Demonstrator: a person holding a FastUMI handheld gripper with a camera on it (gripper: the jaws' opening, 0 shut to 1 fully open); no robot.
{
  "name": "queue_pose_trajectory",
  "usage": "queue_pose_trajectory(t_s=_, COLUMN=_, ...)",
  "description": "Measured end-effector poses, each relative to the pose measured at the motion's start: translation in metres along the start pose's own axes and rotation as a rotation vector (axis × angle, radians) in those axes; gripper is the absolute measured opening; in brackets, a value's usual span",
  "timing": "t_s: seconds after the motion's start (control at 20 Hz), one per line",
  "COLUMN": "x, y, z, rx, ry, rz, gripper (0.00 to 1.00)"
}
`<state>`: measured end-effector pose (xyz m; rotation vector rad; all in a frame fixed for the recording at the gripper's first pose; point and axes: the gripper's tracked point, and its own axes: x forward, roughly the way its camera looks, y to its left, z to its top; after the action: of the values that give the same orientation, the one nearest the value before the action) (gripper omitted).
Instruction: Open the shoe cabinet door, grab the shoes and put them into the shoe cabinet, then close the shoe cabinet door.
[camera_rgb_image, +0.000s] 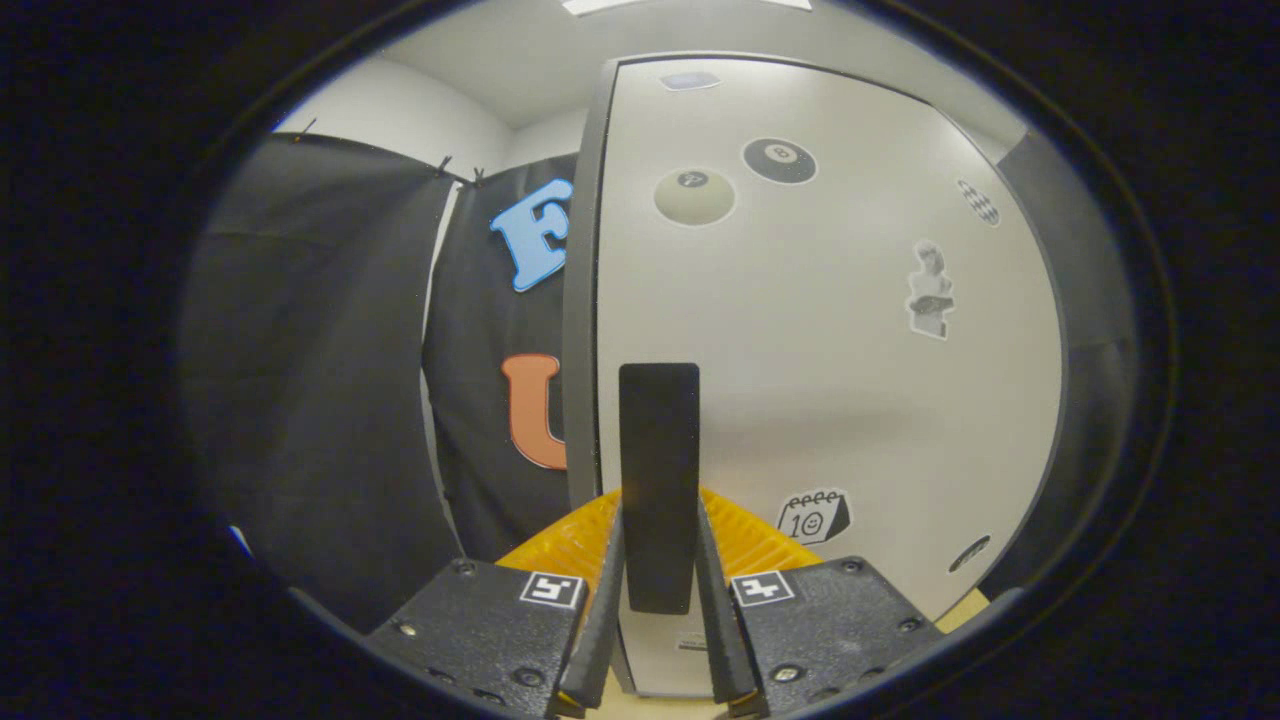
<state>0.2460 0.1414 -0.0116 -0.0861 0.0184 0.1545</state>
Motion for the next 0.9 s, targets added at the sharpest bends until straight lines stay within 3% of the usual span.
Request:
queue_pose_trajectory(t_s=0.25, x=-0.007, y=-0.003, z=0.002, rx=0.025, ry=0.017, rz=0.027, gripper=0.3)
queue_pose_trajectory(t_s=0.6, x=-0.056, y=-0.001, z=0.001, rx=0.085, ry=0.037, rz=0.127, gripper=0.3)
queue_pose_trajectory(t_s=0.9, x=-0.092, y=-0.008, z=0.004, rx=0.064, ry=0.043, rz=0.209, gripper=0.29)
